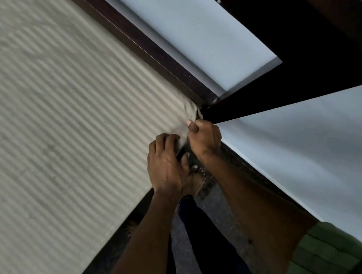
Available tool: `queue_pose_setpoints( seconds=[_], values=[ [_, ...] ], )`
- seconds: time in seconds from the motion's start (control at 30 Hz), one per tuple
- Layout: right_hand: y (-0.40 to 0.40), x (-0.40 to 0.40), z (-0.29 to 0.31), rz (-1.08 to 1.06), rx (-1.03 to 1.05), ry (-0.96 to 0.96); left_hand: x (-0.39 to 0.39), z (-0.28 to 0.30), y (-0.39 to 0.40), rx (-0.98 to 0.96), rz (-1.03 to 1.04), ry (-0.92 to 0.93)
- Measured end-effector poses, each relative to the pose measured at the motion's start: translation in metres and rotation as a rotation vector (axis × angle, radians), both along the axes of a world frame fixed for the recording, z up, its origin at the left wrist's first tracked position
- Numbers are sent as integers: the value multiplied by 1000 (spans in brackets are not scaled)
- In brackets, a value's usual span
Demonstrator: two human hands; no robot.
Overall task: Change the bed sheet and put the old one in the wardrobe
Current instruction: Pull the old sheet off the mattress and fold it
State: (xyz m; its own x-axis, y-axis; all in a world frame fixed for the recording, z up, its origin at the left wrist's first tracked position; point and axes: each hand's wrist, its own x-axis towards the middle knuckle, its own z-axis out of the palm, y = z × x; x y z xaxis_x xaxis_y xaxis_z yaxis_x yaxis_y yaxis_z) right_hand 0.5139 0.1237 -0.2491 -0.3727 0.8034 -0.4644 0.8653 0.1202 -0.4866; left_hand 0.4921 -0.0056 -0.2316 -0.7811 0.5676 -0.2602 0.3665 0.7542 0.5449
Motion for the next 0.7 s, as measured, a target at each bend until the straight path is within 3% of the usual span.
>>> queue_pose_setpoints(
  seconds=[0.17, 0.27, 0.37, 0.43, 0.57, 0.7],
  values=[
    [-17, 8, 28, 139, -107, 227, 6, 7, 9, -32, 54, 37],
    [-26, 17, 52, 207, -233, 364, 1, 12, 10, 55, 195, 60],
    [-26, 36, 56, 96, -301, 461, -10, 23, 9, 137, 205, -8],
    [-26, 50, 48, 12, -345, 476, -26, 34, 6, 230, 217, 58],
    [-39, 52, 21, 93, -207, 382, -66, 63, 0, 419, 338, 165],
    [-58, 15, 6, 225, 190, 139, -55, 72, 1, 444, 277, 138]
  ],
)
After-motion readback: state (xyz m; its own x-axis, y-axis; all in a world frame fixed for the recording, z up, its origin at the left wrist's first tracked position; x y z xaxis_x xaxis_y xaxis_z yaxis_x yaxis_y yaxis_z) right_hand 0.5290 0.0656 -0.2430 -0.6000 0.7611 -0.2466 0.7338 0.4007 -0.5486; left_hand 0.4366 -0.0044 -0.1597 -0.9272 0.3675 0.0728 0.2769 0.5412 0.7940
